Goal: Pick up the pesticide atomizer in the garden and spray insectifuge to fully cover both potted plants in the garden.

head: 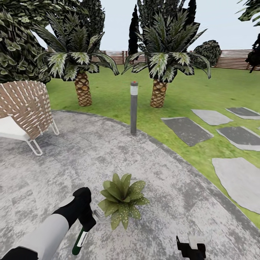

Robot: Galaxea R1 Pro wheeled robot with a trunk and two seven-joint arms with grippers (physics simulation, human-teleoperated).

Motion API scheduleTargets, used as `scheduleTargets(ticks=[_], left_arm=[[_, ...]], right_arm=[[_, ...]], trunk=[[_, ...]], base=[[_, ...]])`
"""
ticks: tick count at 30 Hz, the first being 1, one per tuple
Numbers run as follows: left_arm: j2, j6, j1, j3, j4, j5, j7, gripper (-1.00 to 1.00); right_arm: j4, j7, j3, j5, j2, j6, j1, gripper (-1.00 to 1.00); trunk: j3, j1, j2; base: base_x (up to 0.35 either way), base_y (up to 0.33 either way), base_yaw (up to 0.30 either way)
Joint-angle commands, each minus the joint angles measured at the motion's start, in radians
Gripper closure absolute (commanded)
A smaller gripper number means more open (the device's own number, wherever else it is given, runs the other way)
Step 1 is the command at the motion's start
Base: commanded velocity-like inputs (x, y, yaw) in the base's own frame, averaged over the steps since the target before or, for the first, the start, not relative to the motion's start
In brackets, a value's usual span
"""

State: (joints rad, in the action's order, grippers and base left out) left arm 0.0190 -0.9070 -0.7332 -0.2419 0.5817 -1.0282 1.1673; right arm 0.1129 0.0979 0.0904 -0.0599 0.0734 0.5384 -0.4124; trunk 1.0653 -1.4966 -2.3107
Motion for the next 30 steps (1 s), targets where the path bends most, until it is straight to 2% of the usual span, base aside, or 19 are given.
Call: scheduleTargets(ticks=[1,3,6,7,9,10,11,13,18,23,25,28,30], left_arm=[[0.000,-0.006,0.000,-0.005,0.002,-0.007,0.010,1.00],[0.001,-0.005,-0.004,-0.007,0.002,-0.010,0.017,1.00],[-0.012,-0.008,-0.024,-0.014,0.000,-0.014,0.026,1.00],[-0.014,-0.010,-0.059,-0.025,-0.007,-0.011,0.027,1.00],[-0.014,-0.010,-0.096,-0.041,-0.013,-0.009,0.037,1.00],[-0.014,-0.009,-0.104,-0.051,-0.013,-0.009,0.049,1.00],[-0.013,-0.009,-0.109,-0.081,-0.012,-0.011,0.059,1.00],[-0.010,-0.010,-0.118,-0.103,-0.011,-0.011,0.062,1.00],[0.013,-0.006,-0.110,-0.116,-0.013,-0.011,0.063,1.00],[0.020,-0.005,-0.102,-0.122,-0.015,-0.012,0.061,1.00],[0.018,-0.005,-0.102,-0.143,-0.015,-0.010,0.063,1.00],[0.010,-0.005,-0.102,-0.197,-0.015,-0.003,0.066,1.00],[0.010,-0.004,-0.102,-0.208,-0.014,0.002,0.088,1.00]], right_arm=[[-0.001,0.005,0.009,-0.006,0.000,0.003,-0.001,-1.00],[-0.001,0.005,0.009,-0.006,0.000,0.003,-0.002,-1.00],[-0.001,0.004,0.009,-0.006,0.001,0.003,-0.001,-1.00],[-0.001,0.004,0.009,-0.006,0.002,0.003,-0.001,-1.00],[-0.001,0.003,0.009,-0.006,0.002,0.003,0.000,-1.00],[-0.001,0.002,0.009,-0.006,0.002,0.003,-0.001,-1.00],[-0.001,0.003,0.009,-0.006,0.002,0.003,-0.001,-1.00],[-0.001,0.003,0.009,-0.006,0.002,0.003,-0.001,-1.00],[-0.001,0.003,0.009,-0.006,0.002,0.003,-0.001,-1.00],[-0.001,0.003,0.009,-0.005,0.002,0.003,-0.001,-1.00],[-0.001,0.003,0.009,-0.005,0.002,0.003,-0.001,-1.00],[-0.001,0.003,0.009,-0.005,0.002,0.003,-0.001,-1.00],[-0.001,0.003,0.009,-0.005,0.002,0.003,-0.001,-1.00]], trunk=[[0.001,0.000,0.000],[0.001,0.000,0.000],[0.001,0.000,0.000],[0.001,0.000,0.000],[0.001,0.000,0.000],[0.001,0.000,0.000],[0.001,0.000,0.000],[0.001,0.000,0.000],[0.001,0.000,0.000],[0.001,0.000,0.000],[0.001,0.000,0.000],[0.001,0.000,0.000],[0.001,0.000,0.000]], base=[[0.068,0.298,-0.264],[0.026,0.133,-0.208],[0.003,0.015,-0.030],[0.000,0.002,-0.004],[0.000,0.001,-0.001],[0.000,0.000,0.000],[0.000,0.000,0.000],[0.000,0.000,0.000],[0.000,0.000,0.000],[0.000,0.000,0.000],[0.000,0.000,0.000],[0.000,0.000,0.000],[0.000,0.000,0.000]])
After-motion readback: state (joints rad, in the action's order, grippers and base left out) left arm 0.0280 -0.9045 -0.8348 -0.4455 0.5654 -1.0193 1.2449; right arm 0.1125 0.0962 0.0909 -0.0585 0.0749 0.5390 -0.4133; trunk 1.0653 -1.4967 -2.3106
